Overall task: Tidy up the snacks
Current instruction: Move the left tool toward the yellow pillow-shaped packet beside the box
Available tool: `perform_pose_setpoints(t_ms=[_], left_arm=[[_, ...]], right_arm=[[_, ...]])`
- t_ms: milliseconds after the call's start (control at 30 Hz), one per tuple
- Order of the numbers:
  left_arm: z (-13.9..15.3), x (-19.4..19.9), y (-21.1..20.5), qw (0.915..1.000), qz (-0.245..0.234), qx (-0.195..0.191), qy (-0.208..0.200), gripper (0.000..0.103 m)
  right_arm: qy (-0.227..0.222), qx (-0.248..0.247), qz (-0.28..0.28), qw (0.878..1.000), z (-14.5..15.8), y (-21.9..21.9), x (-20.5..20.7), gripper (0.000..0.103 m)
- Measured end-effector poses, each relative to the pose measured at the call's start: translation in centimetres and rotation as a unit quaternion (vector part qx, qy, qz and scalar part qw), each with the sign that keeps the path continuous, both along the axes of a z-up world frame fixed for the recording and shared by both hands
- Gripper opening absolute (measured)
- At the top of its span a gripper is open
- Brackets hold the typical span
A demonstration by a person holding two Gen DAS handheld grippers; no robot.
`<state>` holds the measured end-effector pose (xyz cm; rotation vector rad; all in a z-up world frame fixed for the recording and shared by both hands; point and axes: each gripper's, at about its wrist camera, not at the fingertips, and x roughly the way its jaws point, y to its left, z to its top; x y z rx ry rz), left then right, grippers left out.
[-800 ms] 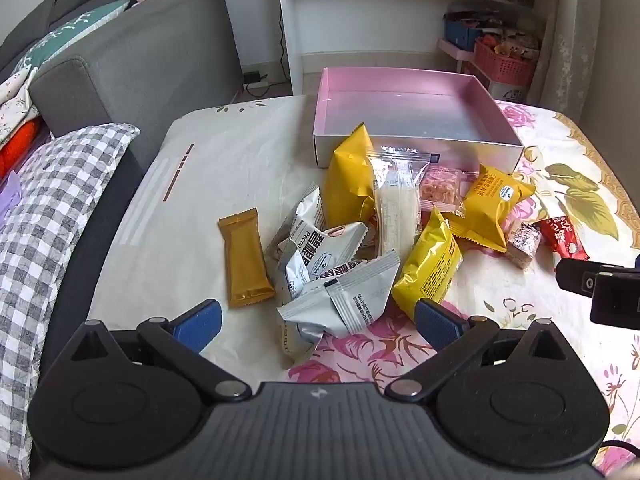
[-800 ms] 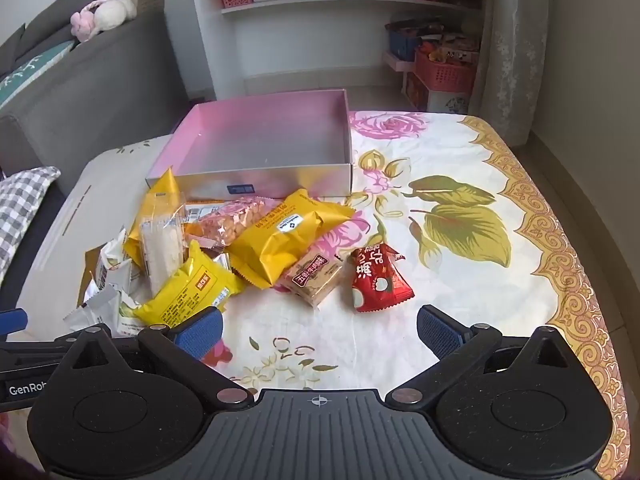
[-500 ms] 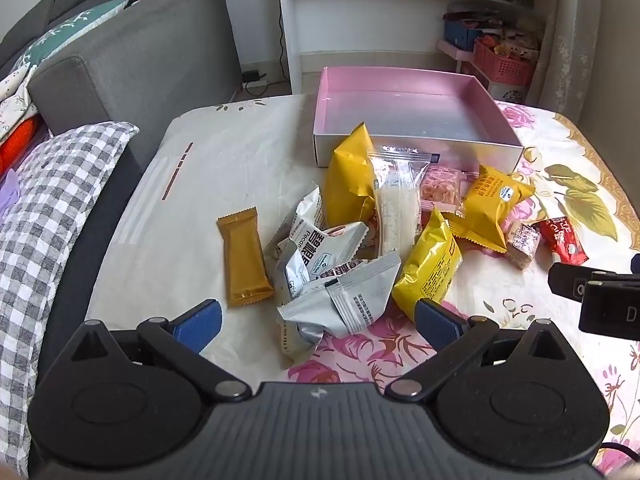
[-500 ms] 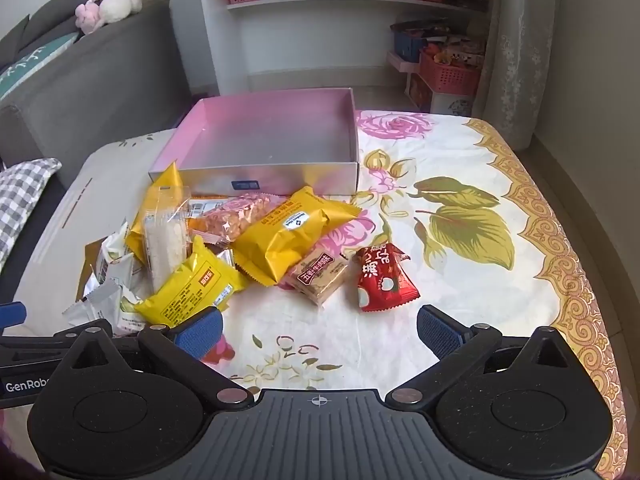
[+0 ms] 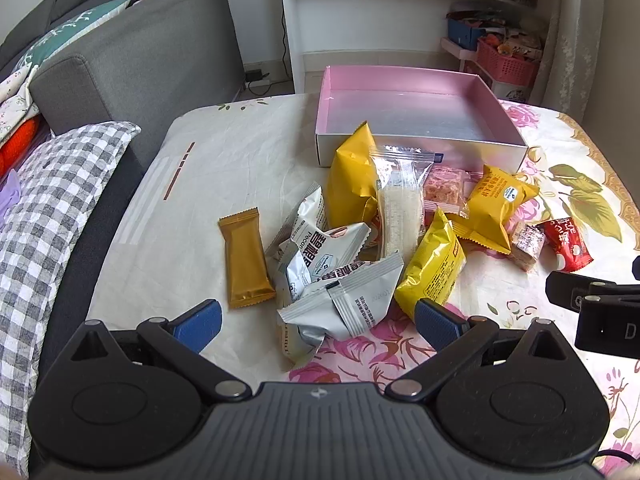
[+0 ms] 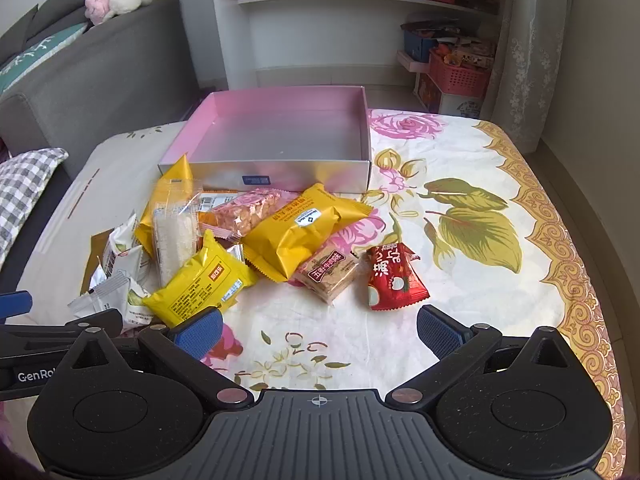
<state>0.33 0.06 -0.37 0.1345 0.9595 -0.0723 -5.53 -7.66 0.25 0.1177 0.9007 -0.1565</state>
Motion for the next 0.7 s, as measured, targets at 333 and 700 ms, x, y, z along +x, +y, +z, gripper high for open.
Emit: perform_pose_setpoints(t_ms=[333,700], left_arm=[[0.0,0.5,0.2,1.0000,0.007,-0.003,0.000,0.103],[0.6,1.1,0.8,0.9998,0.006,-0.020,-0.003,0.103]], right_arm=[[0.007,0.011,0.000,1.000,0.4,-0.6,0.3,0.103],[0.011,0.027,0.022,0.999,0.9,0.0,1.3,0.103]])
